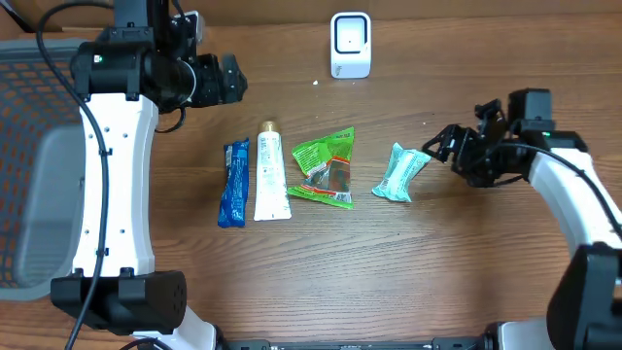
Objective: Scan the item barcode
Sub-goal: 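Lower the right gripper onto the mint wipes pack and grasp it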
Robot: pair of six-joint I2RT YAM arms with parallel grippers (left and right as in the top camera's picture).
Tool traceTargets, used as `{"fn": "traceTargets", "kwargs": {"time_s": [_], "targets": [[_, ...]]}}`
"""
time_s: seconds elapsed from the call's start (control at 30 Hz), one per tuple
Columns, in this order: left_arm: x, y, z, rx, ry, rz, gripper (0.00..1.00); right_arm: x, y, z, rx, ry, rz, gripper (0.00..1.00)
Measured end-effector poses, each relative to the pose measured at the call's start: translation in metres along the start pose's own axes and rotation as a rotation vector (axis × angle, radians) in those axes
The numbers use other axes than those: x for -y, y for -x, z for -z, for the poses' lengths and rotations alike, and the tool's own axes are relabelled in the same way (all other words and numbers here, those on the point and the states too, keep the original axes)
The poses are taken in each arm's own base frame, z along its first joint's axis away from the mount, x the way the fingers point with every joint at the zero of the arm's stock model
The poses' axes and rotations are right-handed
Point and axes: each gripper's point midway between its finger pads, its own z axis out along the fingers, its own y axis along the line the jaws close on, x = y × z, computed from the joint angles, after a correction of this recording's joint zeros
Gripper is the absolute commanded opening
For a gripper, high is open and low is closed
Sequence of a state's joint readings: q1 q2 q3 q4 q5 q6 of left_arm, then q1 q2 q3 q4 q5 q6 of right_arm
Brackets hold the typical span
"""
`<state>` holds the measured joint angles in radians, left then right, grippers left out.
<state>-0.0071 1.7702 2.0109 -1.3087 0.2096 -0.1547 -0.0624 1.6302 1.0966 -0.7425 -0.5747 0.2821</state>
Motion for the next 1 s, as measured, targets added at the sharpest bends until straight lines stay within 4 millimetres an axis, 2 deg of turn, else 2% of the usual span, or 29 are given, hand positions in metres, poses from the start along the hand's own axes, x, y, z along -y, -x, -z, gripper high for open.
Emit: {"fn": "traceTargets", "kwargs": {"time_s": [0.13, 0.27, 0.53, 0.6, 0.87, 0.93, 1.0], "targets": [[-0.001, 0.001, -0.006, -0.004, 0.001, 0.012, 1.0, -0.01, -0.005, -0.041, -0.053, 0.016, 0.053, 0.83], [-0.002, 0.0, -0.011, -0.016, 0.003, 0.015, 1.0, 0.0, -0.017, -0.071, -0.115, -0.025, 0.027, 0.79], [-0.003, 0.0, -0.012, -0.018, 0.003, 0.015, 1.0, 0.011, -0.007, -0.087, -0.079, -0.052, 0.028, 0.66], [-0.003, 0.0, -0.012, -0.018, 0.003, 0.015, 1.0, 0.015, -0.012, -0.094, -0.089, -0.057, 0.029, 0.61], [-0.003, 0.0, -0.012, -0.018, 0.003, 0.015, 1.0, 0.017, -0.016, -0.101, -0.111, -0.043, 0.064, 0.46], [-0.003, 0.0, -0.012, -0.018, 0.003, 0.015, 1.0, 0.016, -0.017, -0.102, -0.117, -0.032, 0.094, 0.36], [-0.003, 0.0, -0.012, -0.018, 0.003, 0.016, 1.0, 0.016, -0.016, -0.106, -0.12, -0.018, 0.122, 0.18]]}}
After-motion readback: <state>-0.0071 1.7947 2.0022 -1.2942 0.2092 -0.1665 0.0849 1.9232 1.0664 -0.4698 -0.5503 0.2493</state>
